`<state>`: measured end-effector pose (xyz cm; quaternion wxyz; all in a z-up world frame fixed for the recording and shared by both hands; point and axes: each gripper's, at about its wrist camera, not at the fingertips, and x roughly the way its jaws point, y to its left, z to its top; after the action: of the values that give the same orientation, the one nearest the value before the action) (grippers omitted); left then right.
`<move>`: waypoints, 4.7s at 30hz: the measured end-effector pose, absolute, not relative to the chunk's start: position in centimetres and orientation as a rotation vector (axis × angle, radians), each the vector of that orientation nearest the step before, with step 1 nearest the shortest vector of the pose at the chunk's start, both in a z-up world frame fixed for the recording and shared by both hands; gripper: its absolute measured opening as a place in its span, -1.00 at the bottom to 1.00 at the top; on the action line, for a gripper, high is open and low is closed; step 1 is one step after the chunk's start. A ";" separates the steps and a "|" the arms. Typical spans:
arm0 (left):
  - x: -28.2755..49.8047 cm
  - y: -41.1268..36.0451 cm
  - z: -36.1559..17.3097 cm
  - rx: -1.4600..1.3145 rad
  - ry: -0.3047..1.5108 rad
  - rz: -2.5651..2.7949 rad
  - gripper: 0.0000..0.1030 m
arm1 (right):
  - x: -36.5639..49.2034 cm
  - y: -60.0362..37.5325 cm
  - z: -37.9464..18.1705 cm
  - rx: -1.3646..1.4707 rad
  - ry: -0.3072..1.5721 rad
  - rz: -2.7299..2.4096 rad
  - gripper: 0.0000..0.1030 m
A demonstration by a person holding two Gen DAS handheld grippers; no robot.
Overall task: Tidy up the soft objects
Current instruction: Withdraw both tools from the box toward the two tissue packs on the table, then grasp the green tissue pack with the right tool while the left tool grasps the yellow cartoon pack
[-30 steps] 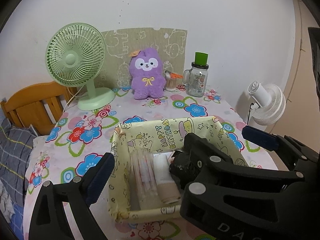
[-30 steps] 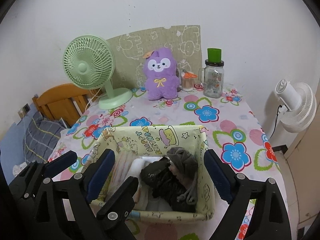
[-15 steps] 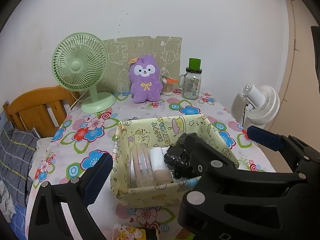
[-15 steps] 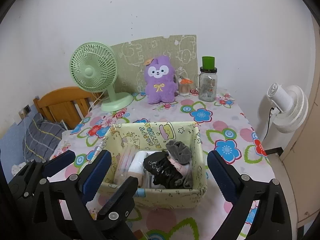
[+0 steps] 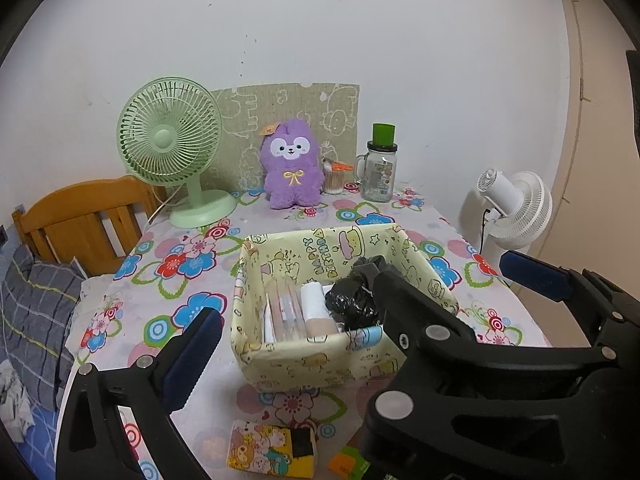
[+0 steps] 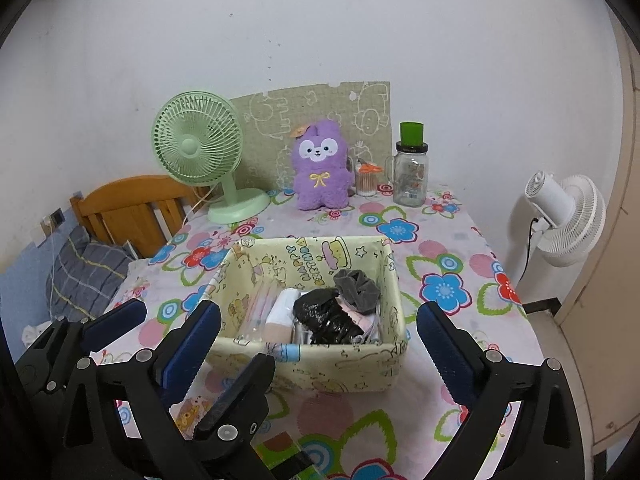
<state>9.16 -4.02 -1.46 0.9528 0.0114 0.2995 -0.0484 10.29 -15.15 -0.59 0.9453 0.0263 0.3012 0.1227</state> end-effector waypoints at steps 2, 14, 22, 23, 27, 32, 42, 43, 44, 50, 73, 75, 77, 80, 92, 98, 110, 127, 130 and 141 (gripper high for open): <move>8.8 -4.0 -1.5 0.024 0.606 -0.097 0.99 | 9.8 -15.1 -0.6 0.053 0.609 0.252 0.94; 7.0 -3.9 -1.7 0.029 0.596 -0.099 0.99 | 7.5 -15.0 -0.9 0.041 0.596 0.251 0.94; 5.6 -3.9 -2.5 0.029 0.595 -0.111 0.99 | 6.3 -14.8 -1.5 0.039 0.598 0.240 0.94; 5.5 -3.9 -2.6 0.030 0.595 -0.111 0.99 | 6.1 -14.7 -1.6 0.039 0.598 0.240 0.94; 5.0 -3.8 -3.0 0.032 0.596 -0.113 0.99 | 5.9 -14.7 -1.9 0.039 0.595 0.242 0.94; 4.5 -3.6 -3.6 0.034 0.604 -0.122 0.99 | 5.0 -14.5 -2.8 0.036 0.599 0.246 0.94; 4.2 -3.4 -5.1 0.038 0.624 -0.136 0.99 | 4.6 -14.1 -4.2 0.034 0.616 0.256 0.94; 4.2 -3.3 -5.2 0.037 0.628 -0.137 0.99 | 4.6 -14.1 -4.4 0.033 0.618 0.257 0.94; 4.2 -3.3 -5.5 0.036 0.632 -0.138 0.99 | 4.6 -14.0 -4.6 0.031 0.622 0.258 0.94; 4.2 -3.1 -6.7 0.041 0.656 -0.145 0.99 | 4.5 -13.7 -5.9 0.030 0.639 0.273 0.94; 4.7 -1.3 -12.0 0.072 0.766 -0.147 0.99 | 5.4 -12.5 -11.1 -0.004 0.757 0.283 0.94; 4.7 -1.2 -12.4 0.076 0.777 -0.146 0.99 | 5.6 -12.4 -11.6 -0.006 0.769 0.282 0.94; 4.8 -1.2 -12.7 0.079 0.786 -0.146 0.99 | 5.7 -12.3 -12.0 -0.008 0.780 0.283 0.94; 4.8 -0.9 -13.1 0.081 0.796 -0.146 0.99 | 5.9 -12.1 -12.5 -0.009 0.796 0.286 0.94; 5.1 -0.9 -14.1 0.075 0.819 -0.150 0.99 | 6.7 -12.1 -14.1 0.014 0.848 0.294 0.94; 5.8 -1.5 -14.2 0.080 0.817 -0.153 0.99 | 7.3 -12.9 -14.6 0.048 0.867 0.275 0.94; 6.5 -1.2 -13.9 0.098 0.810 -0.132 0.99 | 7.9 -13.2 -14.5 0.044 0.863 0.262 0.94; 6.9 -1.6 -14.6 0.119 0.831 -0.129 0.99 | 8.5 -12.8 -15.1 0.011 0.887 0.240 0.15; 7.4 -1.5 -14.6 0.116 0.833 -0.123 0.99 | 8.8 -12.9 -14.9 0.016 0.883 0.242 0.13; 9.5 -1.1 -14.6 0.063 0.850 -0.085 0.93 | 10.3 -12.8 -14.4 0.028 0.872 0.242 0.13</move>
<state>9.48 -1.11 -14.65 0.9096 0.0306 0.4123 -0.0412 10.29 -12.75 -14.44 0.8993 0.0136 0.4213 0.1169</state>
